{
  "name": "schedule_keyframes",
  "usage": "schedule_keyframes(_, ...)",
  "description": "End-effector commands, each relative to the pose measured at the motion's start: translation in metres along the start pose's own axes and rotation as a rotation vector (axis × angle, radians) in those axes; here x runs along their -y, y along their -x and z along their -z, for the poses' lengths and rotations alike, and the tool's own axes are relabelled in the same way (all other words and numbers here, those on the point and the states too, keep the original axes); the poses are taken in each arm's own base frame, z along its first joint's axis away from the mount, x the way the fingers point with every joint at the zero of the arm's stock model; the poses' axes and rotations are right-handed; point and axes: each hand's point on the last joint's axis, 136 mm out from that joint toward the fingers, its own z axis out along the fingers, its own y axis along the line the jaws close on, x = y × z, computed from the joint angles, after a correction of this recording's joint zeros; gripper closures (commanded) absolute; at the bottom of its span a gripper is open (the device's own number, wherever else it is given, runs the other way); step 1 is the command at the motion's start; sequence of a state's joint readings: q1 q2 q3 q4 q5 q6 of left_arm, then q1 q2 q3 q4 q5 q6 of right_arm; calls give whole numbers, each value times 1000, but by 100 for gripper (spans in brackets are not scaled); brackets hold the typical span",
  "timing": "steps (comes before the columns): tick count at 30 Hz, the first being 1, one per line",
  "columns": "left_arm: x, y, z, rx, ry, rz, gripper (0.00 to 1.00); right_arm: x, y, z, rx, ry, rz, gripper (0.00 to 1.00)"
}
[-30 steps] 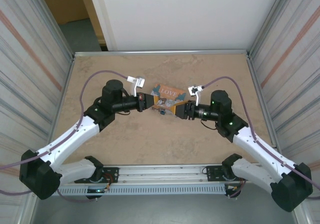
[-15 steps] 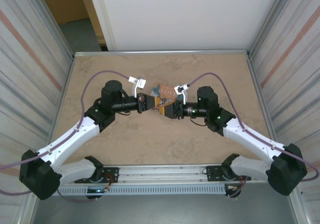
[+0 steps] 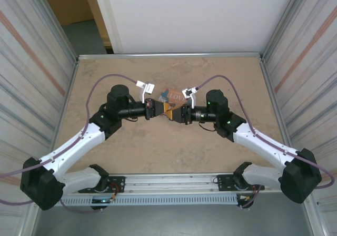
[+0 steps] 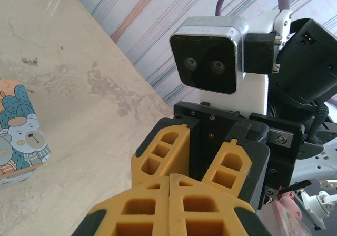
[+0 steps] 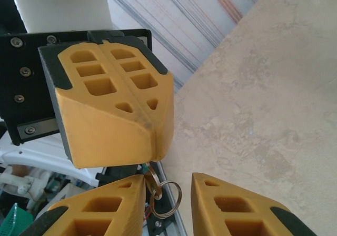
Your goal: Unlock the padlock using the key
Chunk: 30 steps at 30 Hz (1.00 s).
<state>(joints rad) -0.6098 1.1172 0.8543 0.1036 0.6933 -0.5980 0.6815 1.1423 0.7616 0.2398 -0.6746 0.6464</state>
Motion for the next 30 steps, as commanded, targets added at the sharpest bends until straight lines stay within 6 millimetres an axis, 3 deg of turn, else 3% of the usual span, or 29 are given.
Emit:
schedule_keyframes(1,11,-2,-1,-12,-53,-42,100,-12,15,-2,35,19,36,75)
schedule_keyframes(14,11,-3,-2,-17,-57,-46,100,-4,14,1,43,-25,31,95)
schedule_keyframes(30,8,1,2,16,-20,-53,99,4,7,9,34,-88,34,100)
